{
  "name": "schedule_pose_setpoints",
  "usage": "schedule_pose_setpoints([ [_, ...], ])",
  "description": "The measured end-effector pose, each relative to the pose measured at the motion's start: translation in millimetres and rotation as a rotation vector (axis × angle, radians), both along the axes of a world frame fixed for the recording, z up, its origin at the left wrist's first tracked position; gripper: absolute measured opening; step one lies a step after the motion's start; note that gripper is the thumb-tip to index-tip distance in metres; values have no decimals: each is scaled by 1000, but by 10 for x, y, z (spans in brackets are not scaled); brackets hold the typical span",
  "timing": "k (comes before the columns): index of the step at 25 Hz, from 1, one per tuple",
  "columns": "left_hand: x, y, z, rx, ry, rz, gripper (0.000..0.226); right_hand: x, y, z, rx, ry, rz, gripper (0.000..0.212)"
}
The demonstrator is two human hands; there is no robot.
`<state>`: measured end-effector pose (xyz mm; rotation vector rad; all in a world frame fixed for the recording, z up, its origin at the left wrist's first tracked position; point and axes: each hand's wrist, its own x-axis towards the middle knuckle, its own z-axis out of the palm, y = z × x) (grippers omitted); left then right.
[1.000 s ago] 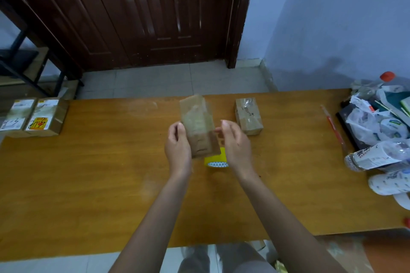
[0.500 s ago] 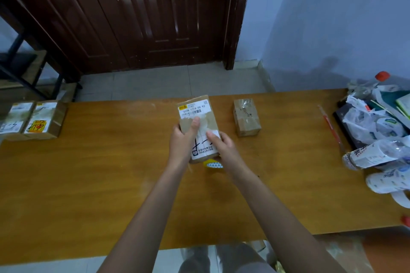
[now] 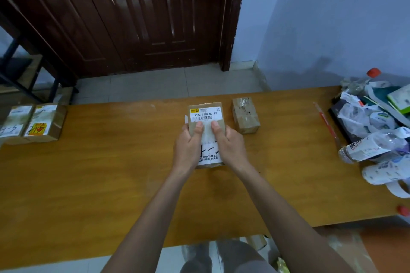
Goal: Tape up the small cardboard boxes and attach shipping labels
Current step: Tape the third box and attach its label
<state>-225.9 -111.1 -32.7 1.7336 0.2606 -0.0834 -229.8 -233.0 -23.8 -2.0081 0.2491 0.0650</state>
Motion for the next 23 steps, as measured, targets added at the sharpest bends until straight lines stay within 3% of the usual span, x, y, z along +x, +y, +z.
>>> schedule_pose_setpoints([
  [2, -38, 29, -3, -23, 23, 7, 35, -53, 26, -22, 48, 35, -19, 49],
  [5, -120, 34, 2, -170, 83, 5, 33, -115, 39, -11, 386, 126, -55, 37],
  [7, -158, 26, -7, -175, 69, 5, 30, -181, 47, -21, 536, 72, -81, 33],
  [11, -247, -15, 53, -197, 59, 21, 35, -286, 23, 0, 490, -13, -156, 46],
  [15, -302, -17, 106, -219, 162, -20, 42, -333, -232, 33, 534, 100, -50, 50],
  [18, -382, -33, 197, -284, 215, -86, 27, -404, -472, 74, 550, 138, -45, 47],
  [23, -622, 5, 311, -303, 196, -23, 36, -508, -680, 139, 614, 165, 93, 32],
])
